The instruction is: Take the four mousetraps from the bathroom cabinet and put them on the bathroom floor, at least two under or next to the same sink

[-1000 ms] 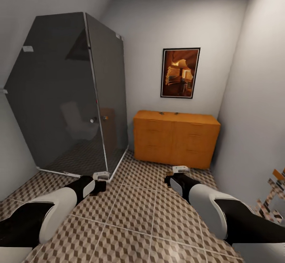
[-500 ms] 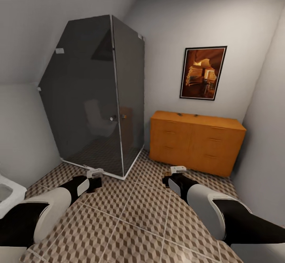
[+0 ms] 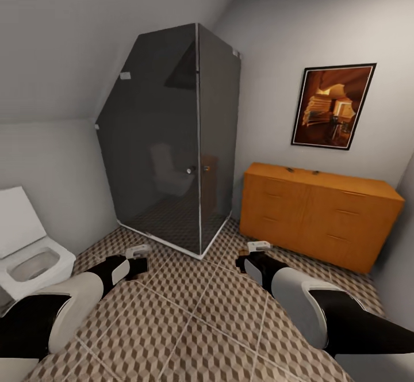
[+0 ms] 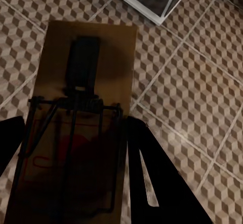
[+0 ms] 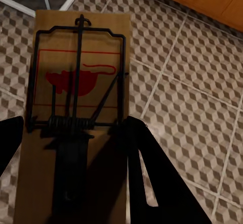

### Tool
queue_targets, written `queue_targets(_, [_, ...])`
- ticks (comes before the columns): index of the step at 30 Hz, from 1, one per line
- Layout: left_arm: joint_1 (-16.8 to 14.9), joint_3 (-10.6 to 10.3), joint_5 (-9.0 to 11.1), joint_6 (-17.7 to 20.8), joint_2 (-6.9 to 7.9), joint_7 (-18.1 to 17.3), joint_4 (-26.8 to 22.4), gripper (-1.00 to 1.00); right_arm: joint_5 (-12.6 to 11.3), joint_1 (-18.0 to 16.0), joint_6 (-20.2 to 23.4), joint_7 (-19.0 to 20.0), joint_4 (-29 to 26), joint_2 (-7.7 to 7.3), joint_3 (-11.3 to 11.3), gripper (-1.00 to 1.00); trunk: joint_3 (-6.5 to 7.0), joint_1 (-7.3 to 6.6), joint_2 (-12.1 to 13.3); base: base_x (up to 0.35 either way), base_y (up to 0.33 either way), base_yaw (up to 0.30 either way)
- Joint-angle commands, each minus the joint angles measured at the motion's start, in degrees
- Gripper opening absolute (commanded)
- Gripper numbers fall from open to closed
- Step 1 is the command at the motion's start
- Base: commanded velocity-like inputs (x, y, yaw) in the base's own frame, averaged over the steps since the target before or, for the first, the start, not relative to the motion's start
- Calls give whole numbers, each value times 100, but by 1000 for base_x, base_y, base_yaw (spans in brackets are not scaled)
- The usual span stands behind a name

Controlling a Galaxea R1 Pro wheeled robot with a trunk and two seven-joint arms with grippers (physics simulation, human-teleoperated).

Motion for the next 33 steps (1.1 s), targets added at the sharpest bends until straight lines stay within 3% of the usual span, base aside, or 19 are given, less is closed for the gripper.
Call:
queue_targets(1, [-5, -35, 28, 23, 1, -8, -1, -100, 44, -7, 16, -24, 3, 1, -48, -100, -10, 2, -9, 0, 0, 300])
queue_targets(33, [-5, -35, 28, 26, 1, 26, -1, -100, 60, -7, 15, -25, -3, -3, -48, -100, -10, 2, -9, 0, 0, 300])
